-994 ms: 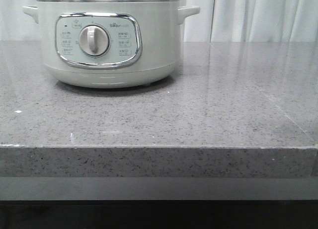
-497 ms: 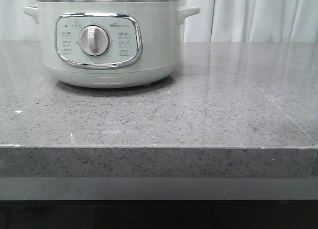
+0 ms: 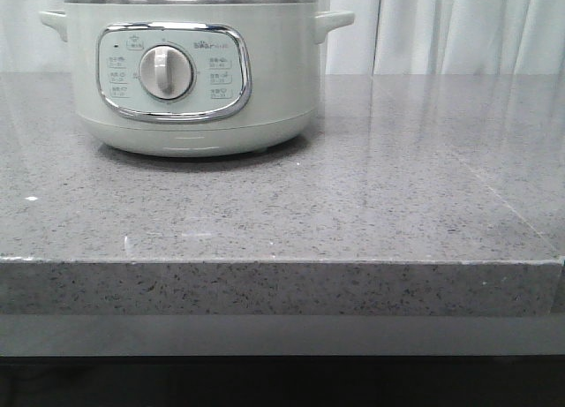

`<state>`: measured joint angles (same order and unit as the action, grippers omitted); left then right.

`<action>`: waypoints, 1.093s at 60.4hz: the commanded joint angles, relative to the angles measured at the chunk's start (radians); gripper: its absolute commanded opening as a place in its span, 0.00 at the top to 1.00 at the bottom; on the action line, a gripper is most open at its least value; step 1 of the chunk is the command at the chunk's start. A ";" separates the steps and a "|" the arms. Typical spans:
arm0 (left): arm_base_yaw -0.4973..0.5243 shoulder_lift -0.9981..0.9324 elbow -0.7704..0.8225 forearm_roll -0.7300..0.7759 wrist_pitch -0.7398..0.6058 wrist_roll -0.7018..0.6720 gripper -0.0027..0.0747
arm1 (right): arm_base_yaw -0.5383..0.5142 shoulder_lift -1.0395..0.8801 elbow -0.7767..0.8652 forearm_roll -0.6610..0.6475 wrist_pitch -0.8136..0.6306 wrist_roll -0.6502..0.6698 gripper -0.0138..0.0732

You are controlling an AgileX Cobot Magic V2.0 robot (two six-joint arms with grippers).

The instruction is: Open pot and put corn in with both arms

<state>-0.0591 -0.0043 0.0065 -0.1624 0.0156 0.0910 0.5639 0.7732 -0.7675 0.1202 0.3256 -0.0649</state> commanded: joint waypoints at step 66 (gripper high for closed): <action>0.002 -0.016 0.006 0.110 -0.088 -0.120 0.99 | 0.000 0.001 -0.023 0.001 -0.071 -0.004 0.92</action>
<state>-0.0591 -0.0043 0.0065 -0.0525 0.0105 -0.0211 0.5639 0.7732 -0.7615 0.1202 0.3256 -0.0649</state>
